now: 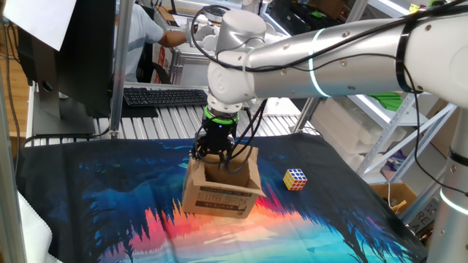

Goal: Cover the box

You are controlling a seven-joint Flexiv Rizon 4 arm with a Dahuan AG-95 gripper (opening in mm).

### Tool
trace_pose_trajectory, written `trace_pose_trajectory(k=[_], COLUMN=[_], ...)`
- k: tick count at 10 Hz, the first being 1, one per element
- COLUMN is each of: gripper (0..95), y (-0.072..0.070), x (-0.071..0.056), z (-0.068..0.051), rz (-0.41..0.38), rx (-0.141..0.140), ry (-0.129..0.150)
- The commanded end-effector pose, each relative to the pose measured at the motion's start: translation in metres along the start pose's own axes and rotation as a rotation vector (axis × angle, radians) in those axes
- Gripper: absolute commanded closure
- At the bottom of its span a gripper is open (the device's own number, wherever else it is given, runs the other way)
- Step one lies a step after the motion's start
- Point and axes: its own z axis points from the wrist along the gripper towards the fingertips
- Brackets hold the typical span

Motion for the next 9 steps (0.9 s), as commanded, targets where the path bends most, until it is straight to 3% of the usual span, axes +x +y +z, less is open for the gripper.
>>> trace_pose_trajectory(k=[1, 3, 6, 9], gripper=[38.0, 38.0, 38.0, 38.0], y=[0.003, 0.005, 0.009, 0.009], x=[0.001, 0.001, 0.002, 0.003], z=[0.003, 0.004, 0.013, 0.014], rz=[0.021, 0.039, 0.057, 0.06], rx=[-0.022, -0.04, -0.05, -0.057], ry=[0.006, 0.011, -0.011, -0.007])
